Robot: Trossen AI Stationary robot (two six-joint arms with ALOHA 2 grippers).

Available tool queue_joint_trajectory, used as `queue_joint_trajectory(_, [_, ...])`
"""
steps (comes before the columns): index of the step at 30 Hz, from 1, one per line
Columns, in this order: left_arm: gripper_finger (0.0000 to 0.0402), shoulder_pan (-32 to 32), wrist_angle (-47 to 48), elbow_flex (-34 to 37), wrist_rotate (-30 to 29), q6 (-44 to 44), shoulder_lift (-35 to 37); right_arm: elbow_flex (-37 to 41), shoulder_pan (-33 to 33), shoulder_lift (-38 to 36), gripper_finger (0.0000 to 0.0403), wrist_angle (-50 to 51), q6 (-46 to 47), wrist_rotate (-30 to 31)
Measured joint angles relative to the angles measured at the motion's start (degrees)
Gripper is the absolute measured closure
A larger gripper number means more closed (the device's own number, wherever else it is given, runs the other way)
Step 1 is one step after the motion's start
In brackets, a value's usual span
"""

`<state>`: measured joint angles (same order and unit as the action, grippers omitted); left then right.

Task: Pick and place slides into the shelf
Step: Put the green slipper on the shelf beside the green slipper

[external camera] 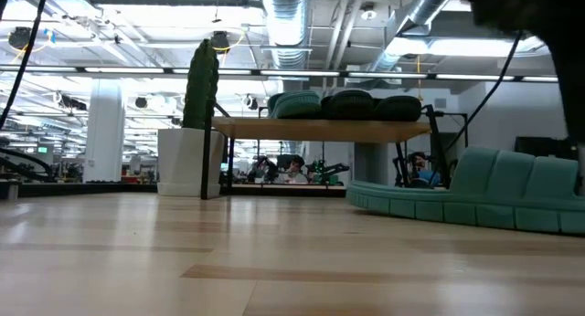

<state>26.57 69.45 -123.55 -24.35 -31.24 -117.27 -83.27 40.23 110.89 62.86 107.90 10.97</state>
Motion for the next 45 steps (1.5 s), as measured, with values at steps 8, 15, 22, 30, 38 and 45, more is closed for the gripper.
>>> queue_joint_trajectory(8, [0.0171, 0.0, 0.0, 0.0, 2.1, 0.0, 0.0, 5.7, -0.6, 0.0, 0.0403, -14.2, -5.7, -4.7])
queue_joint_trajectory(15, [0.0171, -0.2, 0.0, 0.0, 1.6, 0.1, 0.0, 6.9, -0.3, 0.0, 0.0403, 10.3, -1.2, -10.4])
queue_joint_trajectory(22, [0.0171, -0.5, 0.0, 0.0, 1.3, 0.3, 0.0, 2.6, 2.0, 0.0, 0.0403, 17.6, 0.8, -9.8])
queue_joint_trajectory(30, [0.0171, -0.5, 0.0, 0.0, 1.3, 0.5, 0.0, -0.5, 3.8, 0.0, 0.0403, -1.4, -0.6, -0.6])
queue_joint_trajectory(38, [0.0171, -0.5, 0.0, 0.0, 1.2, 0.2, 0.0, 5.7, 2.1, 0.0, 0.0403, -7.4, -3.5, -1.1])
queue_joint_trajectory(45, [0.0171, -0.5, 0.0, 0.0, 1.2, 0.2, 0.0, 10.8, -0.6, 0.0, 0.0403, -8.6, -8.4, -3.6])
